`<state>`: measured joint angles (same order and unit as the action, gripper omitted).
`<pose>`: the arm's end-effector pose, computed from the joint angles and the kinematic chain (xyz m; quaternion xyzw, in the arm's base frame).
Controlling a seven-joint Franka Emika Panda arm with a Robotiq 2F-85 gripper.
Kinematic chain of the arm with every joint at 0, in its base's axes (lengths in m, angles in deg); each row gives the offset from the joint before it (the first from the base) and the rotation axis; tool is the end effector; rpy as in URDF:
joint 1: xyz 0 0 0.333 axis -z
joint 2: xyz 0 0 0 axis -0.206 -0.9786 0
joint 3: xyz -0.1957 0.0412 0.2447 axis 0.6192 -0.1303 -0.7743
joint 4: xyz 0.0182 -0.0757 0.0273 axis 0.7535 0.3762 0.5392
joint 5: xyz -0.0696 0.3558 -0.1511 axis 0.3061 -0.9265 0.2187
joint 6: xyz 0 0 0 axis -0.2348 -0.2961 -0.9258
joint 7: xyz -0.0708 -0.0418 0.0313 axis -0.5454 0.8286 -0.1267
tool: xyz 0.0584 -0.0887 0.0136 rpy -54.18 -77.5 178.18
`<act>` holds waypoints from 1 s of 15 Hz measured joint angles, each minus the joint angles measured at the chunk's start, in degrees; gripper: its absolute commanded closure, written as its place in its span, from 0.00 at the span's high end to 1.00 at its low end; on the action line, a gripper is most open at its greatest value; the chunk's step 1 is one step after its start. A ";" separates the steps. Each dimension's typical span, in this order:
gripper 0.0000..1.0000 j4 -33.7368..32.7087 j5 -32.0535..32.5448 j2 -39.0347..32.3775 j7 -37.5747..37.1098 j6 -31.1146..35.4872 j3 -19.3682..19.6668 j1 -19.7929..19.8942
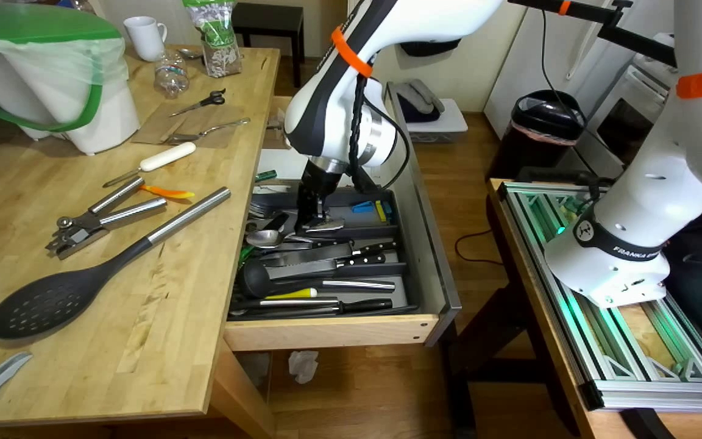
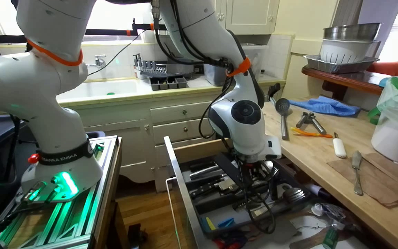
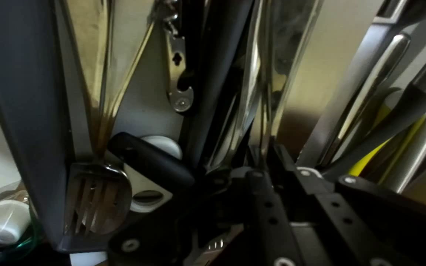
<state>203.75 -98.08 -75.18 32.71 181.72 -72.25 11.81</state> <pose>0.5341 -0.1394 0.1141 -0.9597 -0.1722 -0.1938 0.1081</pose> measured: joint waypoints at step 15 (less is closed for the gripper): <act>0.03 -0.46 1.95 -2.13 5.15 0.18 0.41 0.04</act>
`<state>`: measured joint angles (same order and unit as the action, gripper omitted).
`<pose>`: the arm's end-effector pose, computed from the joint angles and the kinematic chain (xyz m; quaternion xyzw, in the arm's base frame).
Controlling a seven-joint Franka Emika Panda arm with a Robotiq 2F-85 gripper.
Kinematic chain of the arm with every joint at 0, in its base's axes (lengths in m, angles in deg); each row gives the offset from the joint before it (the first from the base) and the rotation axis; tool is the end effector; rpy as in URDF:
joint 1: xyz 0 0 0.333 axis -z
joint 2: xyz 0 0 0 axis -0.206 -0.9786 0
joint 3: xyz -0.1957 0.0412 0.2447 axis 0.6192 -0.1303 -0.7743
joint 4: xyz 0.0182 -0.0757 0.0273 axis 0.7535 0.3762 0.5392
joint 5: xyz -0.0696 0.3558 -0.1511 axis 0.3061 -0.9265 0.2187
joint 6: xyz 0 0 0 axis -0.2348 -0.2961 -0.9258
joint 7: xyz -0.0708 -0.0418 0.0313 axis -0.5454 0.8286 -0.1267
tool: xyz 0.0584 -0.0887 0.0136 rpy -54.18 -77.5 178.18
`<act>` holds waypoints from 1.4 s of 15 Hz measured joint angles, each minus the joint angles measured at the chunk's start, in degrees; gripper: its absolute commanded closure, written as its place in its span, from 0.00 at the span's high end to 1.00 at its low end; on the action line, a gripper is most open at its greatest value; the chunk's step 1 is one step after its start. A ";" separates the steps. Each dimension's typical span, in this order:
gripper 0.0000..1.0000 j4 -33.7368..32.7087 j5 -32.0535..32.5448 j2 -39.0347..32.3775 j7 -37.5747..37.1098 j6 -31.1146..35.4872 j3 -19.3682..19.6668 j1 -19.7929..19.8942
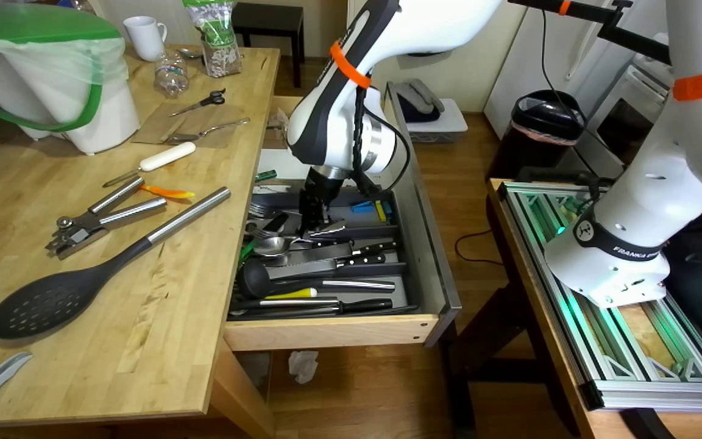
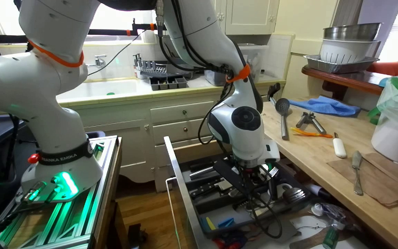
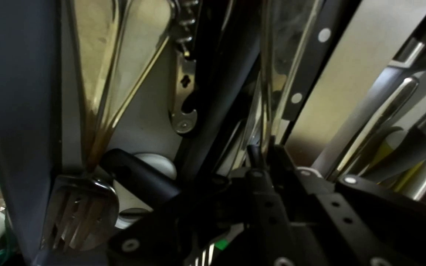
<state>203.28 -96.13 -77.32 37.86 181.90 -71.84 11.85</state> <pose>0.5302 -0.1412 0.0968 -0.9514 -0.2252 -0.1843 0.1009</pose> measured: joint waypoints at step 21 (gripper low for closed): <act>0.80 -0.84 -1.41 2.12 -15.10 1.17 4.12 0.25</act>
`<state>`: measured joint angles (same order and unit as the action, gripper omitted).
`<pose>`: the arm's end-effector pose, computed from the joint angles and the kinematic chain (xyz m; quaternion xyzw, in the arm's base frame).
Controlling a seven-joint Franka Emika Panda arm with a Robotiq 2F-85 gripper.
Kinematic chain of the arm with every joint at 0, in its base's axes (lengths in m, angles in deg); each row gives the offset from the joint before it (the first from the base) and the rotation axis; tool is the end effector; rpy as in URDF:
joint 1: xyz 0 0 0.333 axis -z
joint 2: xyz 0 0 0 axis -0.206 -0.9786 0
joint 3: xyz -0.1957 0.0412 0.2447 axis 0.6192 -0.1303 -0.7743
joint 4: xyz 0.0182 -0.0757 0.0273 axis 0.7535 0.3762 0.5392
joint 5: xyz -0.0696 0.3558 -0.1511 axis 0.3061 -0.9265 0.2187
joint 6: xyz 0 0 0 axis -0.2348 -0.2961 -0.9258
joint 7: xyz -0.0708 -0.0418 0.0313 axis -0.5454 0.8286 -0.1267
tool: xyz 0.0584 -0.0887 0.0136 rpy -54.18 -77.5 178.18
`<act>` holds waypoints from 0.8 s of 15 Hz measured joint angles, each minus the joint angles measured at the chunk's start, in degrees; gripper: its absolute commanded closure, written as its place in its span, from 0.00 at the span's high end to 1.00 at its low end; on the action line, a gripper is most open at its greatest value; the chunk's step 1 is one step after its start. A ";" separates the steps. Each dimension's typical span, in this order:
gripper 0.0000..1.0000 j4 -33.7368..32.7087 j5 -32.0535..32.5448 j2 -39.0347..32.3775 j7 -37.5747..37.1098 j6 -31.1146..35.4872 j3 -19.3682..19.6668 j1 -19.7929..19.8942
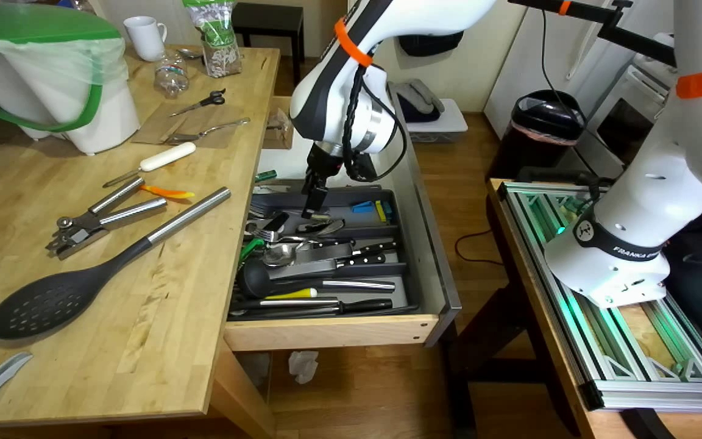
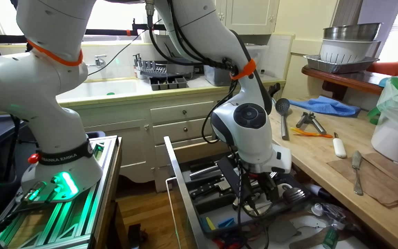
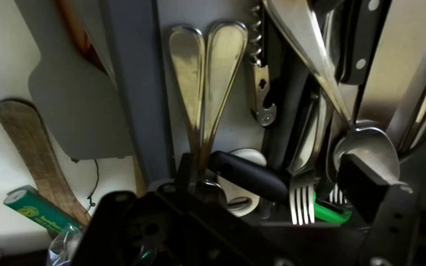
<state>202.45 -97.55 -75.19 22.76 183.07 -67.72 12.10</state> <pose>0.5283 -0.1912 0.1197 -0.9767 -0.0601 -0.1890 0.0820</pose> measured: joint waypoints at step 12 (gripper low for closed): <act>0.60 -4.75 -1.74 -5.62 -5.45 3.34 0.76 -0.04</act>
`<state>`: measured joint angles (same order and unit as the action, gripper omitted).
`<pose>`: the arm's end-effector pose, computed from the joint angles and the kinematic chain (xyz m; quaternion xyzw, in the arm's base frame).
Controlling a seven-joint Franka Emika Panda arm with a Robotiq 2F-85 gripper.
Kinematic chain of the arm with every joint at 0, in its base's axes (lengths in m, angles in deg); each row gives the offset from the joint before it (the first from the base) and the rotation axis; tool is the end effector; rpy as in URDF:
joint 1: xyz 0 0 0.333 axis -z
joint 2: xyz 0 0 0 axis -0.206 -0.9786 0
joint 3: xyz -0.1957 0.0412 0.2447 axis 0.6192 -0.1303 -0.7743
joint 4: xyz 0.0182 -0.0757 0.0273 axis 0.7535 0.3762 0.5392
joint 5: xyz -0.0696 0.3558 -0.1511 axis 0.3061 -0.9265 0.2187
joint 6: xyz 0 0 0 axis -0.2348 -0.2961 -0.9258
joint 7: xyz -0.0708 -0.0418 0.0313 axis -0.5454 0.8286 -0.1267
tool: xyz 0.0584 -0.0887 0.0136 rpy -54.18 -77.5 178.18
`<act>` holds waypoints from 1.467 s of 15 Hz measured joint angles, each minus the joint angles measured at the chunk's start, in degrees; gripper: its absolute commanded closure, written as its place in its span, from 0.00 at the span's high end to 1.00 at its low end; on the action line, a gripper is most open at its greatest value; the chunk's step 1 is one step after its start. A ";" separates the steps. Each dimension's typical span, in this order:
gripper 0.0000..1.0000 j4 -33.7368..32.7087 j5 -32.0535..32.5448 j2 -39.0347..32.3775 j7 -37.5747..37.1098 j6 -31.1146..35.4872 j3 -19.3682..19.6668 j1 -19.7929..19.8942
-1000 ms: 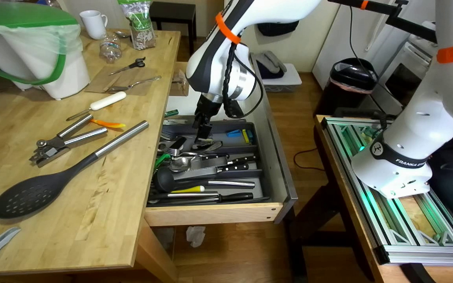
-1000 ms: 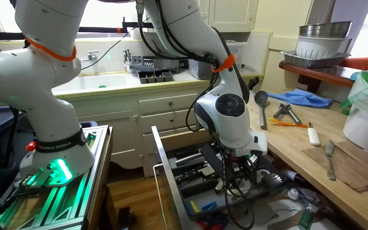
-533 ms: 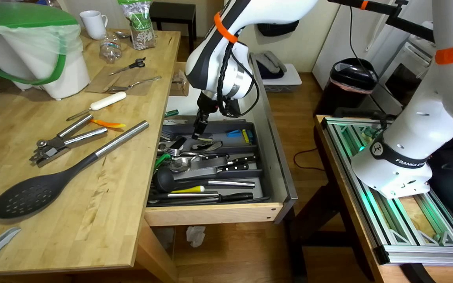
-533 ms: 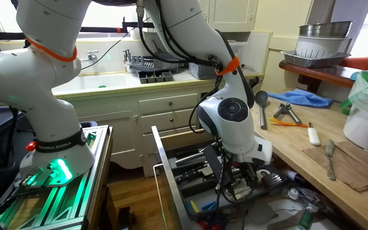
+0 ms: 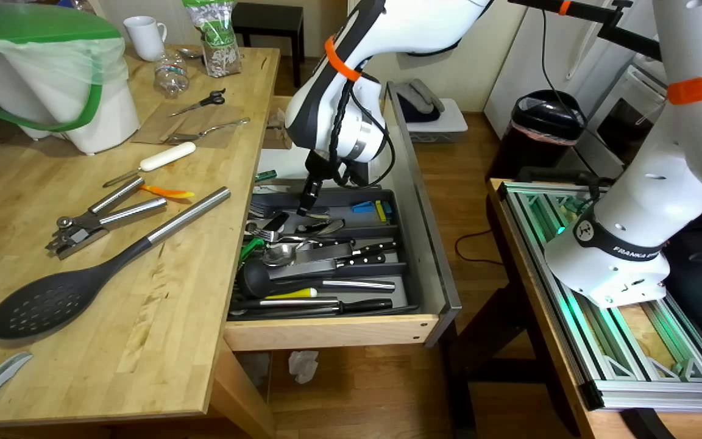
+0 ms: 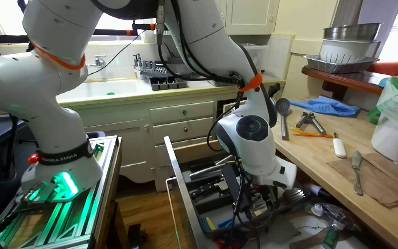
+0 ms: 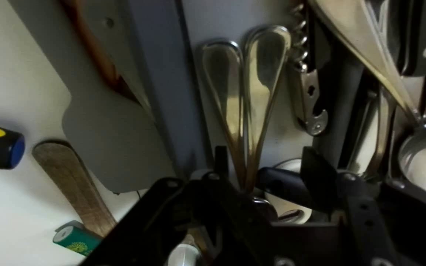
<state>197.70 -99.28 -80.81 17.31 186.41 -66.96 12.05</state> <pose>0.5357 -0.2086 0.0926 -0.9798 0.0167 -0.1870 0.0690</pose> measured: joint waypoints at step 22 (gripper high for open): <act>0.31 -3.43 0.00 -3.57 -0.31 2.80 -0.30 -1.22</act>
<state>194.27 -99.28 -84.39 17.00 189.21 -67.26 10.83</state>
